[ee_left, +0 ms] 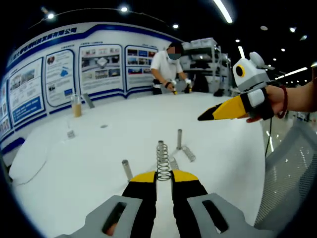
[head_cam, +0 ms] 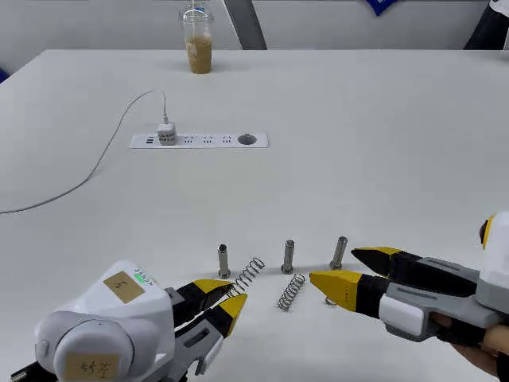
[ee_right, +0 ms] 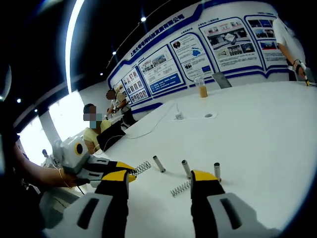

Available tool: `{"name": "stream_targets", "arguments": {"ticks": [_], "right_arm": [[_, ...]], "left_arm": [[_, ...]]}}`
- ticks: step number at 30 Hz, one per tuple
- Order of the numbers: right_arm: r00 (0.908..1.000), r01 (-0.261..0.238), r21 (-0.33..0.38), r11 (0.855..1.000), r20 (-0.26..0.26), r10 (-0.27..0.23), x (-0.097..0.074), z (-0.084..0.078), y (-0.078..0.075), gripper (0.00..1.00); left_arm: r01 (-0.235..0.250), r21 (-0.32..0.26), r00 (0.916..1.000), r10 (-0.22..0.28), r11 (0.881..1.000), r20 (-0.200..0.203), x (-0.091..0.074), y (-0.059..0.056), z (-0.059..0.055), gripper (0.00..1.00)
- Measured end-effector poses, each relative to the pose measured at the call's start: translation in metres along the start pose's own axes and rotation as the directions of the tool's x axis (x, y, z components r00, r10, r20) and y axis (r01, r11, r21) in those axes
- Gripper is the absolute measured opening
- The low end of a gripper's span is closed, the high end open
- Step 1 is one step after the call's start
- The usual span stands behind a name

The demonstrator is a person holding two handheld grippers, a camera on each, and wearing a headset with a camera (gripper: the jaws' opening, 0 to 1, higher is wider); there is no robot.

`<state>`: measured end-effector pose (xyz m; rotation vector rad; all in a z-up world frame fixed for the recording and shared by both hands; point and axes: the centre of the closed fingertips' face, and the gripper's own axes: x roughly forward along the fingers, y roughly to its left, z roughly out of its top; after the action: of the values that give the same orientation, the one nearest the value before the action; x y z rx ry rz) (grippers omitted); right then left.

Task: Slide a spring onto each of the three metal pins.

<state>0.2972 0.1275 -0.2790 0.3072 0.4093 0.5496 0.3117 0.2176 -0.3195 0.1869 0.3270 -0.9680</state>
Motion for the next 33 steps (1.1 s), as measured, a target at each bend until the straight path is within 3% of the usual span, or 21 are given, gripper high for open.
{"name": "stream_targets", "arguments": {"ticks": [8, 14, 18, 25, 33], "right_arm": [[0.9978, -0.057, 0.041, 0.998, 0.036, 0.056, 0.011, 0.007, 0.017, 0.44], [0.9894, -0.142, 0.080, 0.987, 0.041, 0.139, 0.019, 0.007, 0.039, 0.32], [0.9855, -0.167, 0.103, 0.981, 0.047, 0.163, 0.023, 0.008, 0.046, 0.31], [0.9781, -0.207, 0.144, 0.968, 0.049, 0.202, 0.029, 0.006, 0.055, 0.27], [0.9752, -0.221, 0.167, 0.961, 0.056, 0.214, 0.033, 0.006, 0.058, 0.19]], "left_arm": [[0.011, 0.029, 0.9983, -0.013, 1.000, 0.056, -0.009, -0.009, 0.017, 0.11], [0.016, 0.053, 0.9948, -0.021, 0.998, 0.099, -0.017, -0.016, 0.029, 0.11], [0.002, 0.070, 0.9940, -0.010, 0.998, 0.109, -0.022, -0.019, 0.032, 0.10], [0.025, 0.076, 0.9905, -0.035, 0.997, 0.133, -0.027, -0.025, 0.036, 0.11], [0.057, 0.077, 0.9854, -0.068, 0.995, 0.156, -0.027, -0.029, 0.038, 0.11]]}}
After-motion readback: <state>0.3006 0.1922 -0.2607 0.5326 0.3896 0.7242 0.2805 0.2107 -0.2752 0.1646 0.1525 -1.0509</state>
